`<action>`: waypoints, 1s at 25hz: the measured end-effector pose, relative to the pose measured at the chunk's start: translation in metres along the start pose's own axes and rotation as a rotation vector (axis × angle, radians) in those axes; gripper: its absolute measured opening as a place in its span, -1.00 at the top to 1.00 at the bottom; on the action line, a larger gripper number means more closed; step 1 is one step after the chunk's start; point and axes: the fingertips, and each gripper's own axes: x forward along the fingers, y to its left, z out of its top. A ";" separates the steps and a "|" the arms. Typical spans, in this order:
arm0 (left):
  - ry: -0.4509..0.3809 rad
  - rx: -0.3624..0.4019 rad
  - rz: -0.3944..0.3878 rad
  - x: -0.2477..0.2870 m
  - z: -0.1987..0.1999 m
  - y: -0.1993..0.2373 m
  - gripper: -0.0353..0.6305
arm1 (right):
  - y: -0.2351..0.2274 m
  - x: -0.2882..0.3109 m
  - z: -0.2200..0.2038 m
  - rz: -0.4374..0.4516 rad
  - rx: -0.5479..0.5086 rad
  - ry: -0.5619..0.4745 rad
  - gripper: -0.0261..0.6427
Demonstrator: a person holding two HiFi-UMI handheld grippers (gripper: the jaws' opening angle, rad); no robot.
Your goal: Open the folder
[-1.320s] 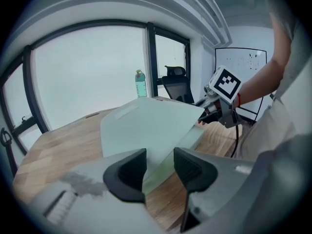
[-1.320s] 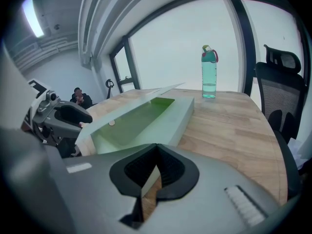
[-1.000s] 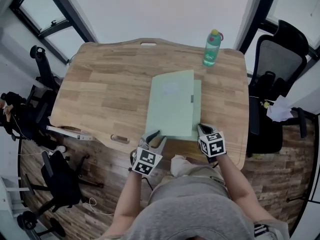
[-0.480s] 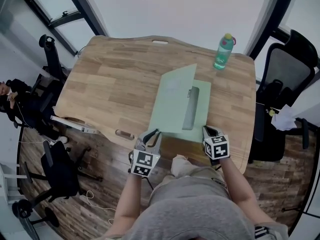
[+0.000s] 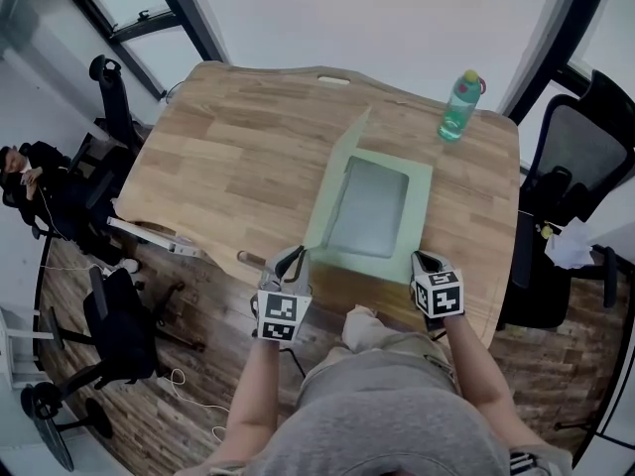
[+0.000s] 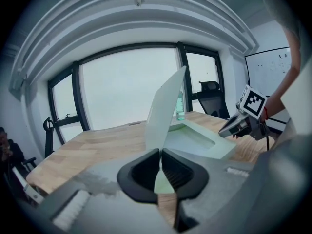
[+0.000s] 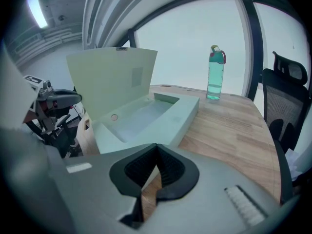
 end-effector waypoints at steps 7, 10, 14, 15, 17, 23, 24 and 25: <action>0.000 -0.096 0.087 -0.002 -0.007 0.030 0.86 | 0.000 -0.001 0.000 -0.001 -0.004 0.014 0.91; -0.005 -0.159 0.121 -0.002 -0.012 0.042 0.86 | 0.000 -0.001 0.000 -0.004 -0.006 0.016 0.91; 0.002 -0.229 0.171 -0.002 -0.026 0.059 0.86 | 0.001 0.000 0.000 -0.006 -0.009 0.019 0.91; 0.004 -0.250 0.184 -0.002 -0.030 0.063 0.86 | 0.001 0.000 0.000 -0.005 -0.009 0.021 0.91; 0.009 -0.287 0.212 -0.001 -0.037 0.070 0.86 | 0.000 0.000 -0.001 -0.004 -0.009 0.026 0.91; 0.072 -0.355 0.312 0.003 -0.065 0.096 0.76 | 0.002 0.001 0.001 0.000 -0.016 0.028 0.91; 0.084 -0.371 0.324 0.004 -0.071 0.098 0.75 | 0.002 0.001 0.001 0.002 -0.015 0.029 0.91; 0.095 -0.389 0.334 0.005 -0.076 0.101 0.73 | 0.001 0.001 0.001 0.003 -0.014 0.030 0.91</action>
